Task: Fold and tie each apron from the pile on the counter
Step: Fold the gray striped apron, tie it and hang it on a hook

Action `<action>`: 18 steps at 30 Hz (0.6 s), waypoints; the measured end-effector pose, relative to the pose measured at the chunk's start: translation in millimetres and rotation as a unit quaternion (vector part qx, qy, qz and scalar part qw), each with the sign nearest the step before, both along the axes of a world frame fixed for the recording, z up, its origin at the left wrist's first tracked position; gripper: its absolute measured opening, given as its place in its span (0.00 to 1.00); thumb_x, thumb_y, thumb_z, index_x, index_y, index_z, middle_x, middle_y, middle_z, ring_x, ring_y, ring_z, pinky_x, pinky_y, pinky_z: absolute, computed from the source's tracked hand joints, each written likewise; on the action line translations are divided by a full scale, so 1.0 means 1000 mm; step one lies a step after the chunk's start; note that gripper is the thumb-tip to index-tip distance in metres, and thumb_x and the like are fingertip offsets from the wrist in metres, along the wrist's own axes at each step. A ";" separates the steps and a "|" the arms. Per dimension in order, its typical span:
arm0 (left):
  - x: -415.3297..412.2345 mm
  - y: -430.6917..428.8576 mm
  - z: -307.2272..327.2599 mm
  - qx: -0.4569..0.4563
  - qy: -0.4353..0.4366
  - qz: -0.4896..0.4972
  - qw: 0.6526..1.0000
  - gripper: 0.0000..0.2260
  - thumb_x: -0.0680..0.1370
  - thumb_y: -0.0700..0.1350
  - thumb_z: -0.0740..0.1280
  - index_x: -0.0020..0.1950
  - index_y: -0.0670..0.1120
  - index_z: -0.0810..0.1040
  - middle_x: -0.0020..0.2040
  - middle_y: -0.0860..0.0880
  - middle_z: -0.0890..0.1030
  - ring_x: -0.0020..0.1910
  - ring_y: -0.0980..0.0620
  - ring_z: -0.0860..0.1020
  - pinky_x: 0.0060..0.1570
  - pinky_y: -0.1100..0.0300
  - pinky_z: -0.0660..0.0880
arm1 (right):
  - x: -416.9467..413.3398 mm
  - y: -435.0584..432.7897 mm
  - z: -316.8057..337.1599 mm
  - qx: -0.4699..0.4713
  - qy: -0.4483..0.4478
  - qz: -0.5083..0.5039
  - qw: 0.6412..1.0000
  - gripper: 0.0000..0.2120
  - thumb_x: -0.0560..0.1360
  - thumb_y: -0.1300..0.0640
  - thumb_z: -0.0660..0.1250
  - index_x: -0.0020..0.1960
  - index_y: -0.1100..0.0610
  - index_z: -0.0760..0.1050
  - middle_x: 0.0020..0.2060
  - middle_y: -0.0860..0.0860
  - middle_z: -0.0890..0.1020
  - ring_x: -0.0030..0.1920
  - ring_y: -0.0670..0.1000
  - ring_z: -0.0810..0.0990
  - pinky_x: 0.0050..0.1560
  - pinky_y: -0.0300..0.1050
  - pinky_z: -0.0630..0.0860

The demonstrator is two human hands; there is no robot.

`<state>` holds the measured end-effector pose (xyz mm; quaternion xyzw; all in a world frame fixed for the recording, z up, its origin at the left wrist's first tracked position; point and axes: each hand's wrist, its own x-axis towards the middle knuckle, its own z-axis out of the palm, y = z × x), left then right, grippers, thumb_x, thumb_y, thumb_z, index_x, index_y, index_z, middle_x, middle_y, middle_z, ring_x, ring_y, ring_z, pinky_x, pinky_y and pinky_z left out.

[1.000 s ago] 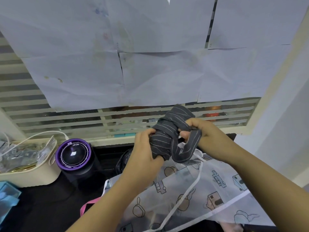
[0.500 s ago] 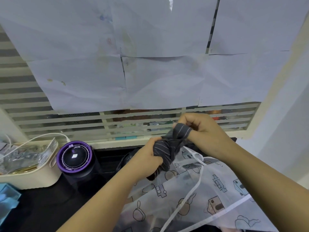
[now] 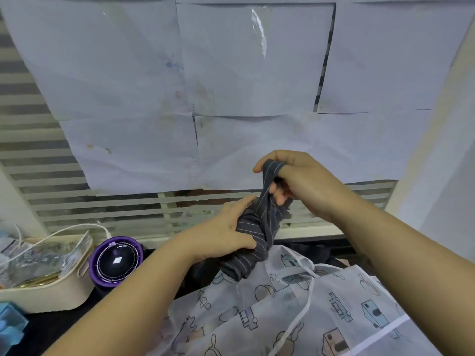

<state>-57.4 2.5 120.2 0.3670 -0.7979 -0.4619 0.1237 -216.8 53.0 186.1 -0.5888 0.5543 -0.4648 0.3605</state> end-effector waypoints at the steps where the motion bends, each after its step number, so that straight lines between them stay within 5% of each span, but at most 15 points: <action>1: -0.001 0.002 0.008 -0.011 0.042 -0.003 0.999 0.33 0.71 0.49 0.70 0.71 0.66 0.61 0.69 0.53 0.68 0.67 0.55 0.69 0.68 0.53 0.67 | 0.000 -0.001 0.005 0.001 0.006 0.003 1.000 0.14 0.80 0.65 0.55 0.47 0.56 0.78 0.25 0.50 0.76 0.24 0.49 0.73 0.28 0.37 0.72; 4: -0.010 0.010 0.022 -0.032 0.135 0.005 0.990 0.15 0.76 0.58 0.64 0.63 0.63 0.71 0.64 0.59 0.74 0.63 0.66 0.71 0.67 0.61 0.66 | 0.002 -0.004 0.013 -0.001 0.023 0.016 1.000 0.14 0.80 0.67 0.55 0.47 0.55 0.78 0.29 0.52 0.79 0.26 0.48 0.77 0.31 0.38 0.76; 7: -0.021 0.020 0.021 -0.049 0.113 0.019 0.992 0.11 0.82 0.53 0.56 0.55 0.56 0.78 0.56 0.63 0.79 0.53 0.74 0.73 0.53 0.79 0.66 | 0.006 -0.003 0.019 -0.016 0.037 0.025 0.999 0.15 0.78 0.68 0.55 0.46 0.54 0.77 0.26 0.51 0.79 0.26 0.47 0.79 0.31 0.39 0.74; 11: -0.029 0.020 0.007 -0.060 0.080 0.006 0.995 0.15 0.83 0.50 0.55 0.42 0.55 0.78 0.54 0.58 0.82 0.55 0.61 0.77 0.60 0.65 0.68 | 0.013 0.000 0.029 -0.052 0.041 0.017 0.998 0.13 0.77 0.69 0.59 0.45 0.54 0.77 0.24 0.47 0.78 0.26 0.48 0.79 0.34 0.39 0.75; 14: -0.027 0.014 0.005 -0.099 0.034 -0.021 0.994 0.13 0.83 0.46 0.56 0.45 0.45 0.78 0.57 0.50 0.80 0.54 0.56 0.75 0.54 0.73 0.66 | 0.017 -0.002 0.031 -0.083 0.001 -0.023 0.996 0.13 0.76 0.70 0.60 0.44 0.54 0.77 0.26 0.50 0.78 0.24 0.47 0.78 0.31 0.36 0.75; 18: -0.015 0.004 0.023 -0.125 -0.013 -0.057 0.990 0.10 0.81 0.47 0.60 0.55 0.42 0.77 0.57 0.47 0.78 0.55 0.54 0.75 0.54 0.69 0.68 | 0.024 -0.005 0.030 -0.101 -0.034 -0.040 0.993 0.16 0.75 0.72 0.57 0.44 0.54 0.77 0.27 0.51 0.78 0.24 0.47 0.78 0.30 0.36 0.75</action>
